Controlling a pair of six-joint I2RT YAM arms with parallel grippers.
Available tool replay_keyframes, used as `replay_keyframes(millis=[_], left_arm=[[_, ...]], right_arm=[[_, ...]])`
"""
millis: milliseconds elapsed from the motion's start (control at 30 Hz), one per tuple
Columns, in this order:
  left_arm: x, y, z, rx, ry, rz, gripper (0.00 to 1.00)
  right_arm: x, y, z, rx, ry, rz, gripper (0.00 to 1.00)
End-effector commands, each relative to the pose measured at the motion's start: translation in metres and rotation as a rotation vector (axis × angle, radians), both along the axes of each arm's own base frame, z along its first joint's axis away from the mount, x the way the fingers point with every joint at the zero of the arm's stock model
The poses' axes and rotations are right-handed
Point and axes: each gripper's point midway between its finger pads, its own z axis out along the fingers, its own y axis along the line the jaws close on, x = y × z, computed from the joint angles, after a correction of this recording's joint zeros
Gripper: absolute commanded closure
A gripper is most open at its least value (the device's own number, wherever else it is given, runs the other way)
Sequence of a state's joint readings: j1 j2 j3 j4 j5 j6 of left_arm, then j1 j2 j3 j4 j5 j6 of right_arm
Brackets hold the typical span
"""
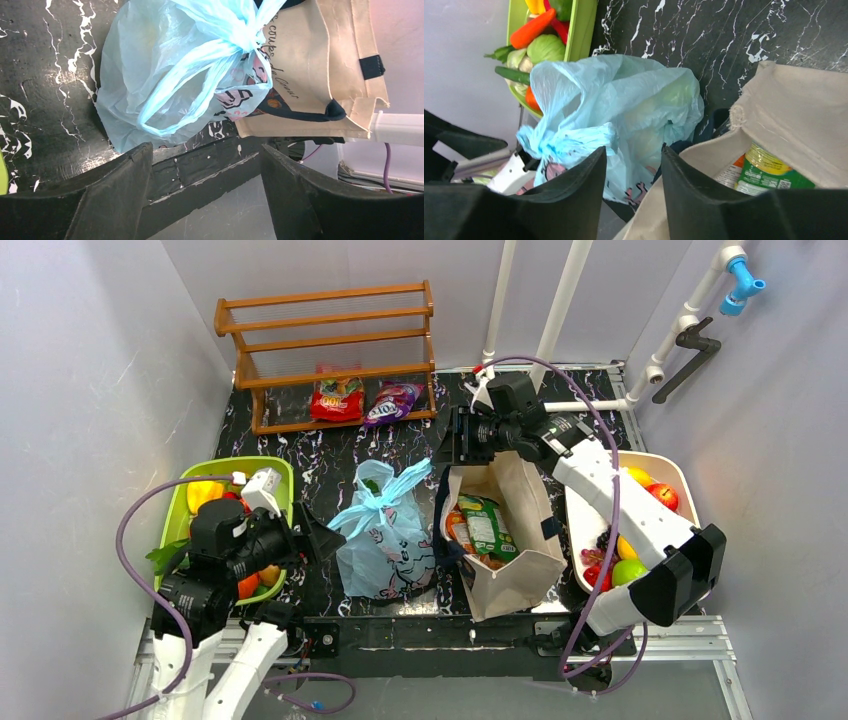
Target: Place the food into the grocery bag and tie it
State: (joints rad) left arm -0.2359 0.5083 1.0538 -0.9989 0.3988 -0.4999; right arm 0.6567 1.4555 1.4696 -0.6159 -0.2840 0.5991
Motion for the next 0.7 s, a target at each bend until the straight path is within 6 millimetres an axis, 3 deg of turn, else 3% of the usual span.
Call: replay_keyframes(millis=[0, 167, 267, 400, 667], left_arm=[[0.003, 0.002, -0.019, 0.024, 0.058, 0.014, 0.26], [0.006, -0.002, -0.04, 0.001, 0.103, 0.024, 0.32], [0.007, -0.002, -0.039, 0.002, 0.096, 0.022, 0.33], [0.012, 0.001, -0.017, 0.035, 0.011, 0.006, 0.31], [0.037, -0.005, 0.039, 0.134, -0.237, -0.148, 0.26]], right_arm=[[-0.011, -0.009, 0.036, 0.013, -0.105, 0.059, 0.45], [-0.018, -0.015, 0.04, -0.024, -0.142, 0.09, 0.43], [-0.026, -0.015, 0.043, -0.051, -0.151, 0.098, 0.41], [-0.039, -0.009, 0.051, -0.096, -0.161, 0.091, 0.26], [-0.052, -0.008, 0.049, -0.12, -0.088, -0.002, 0.18]])
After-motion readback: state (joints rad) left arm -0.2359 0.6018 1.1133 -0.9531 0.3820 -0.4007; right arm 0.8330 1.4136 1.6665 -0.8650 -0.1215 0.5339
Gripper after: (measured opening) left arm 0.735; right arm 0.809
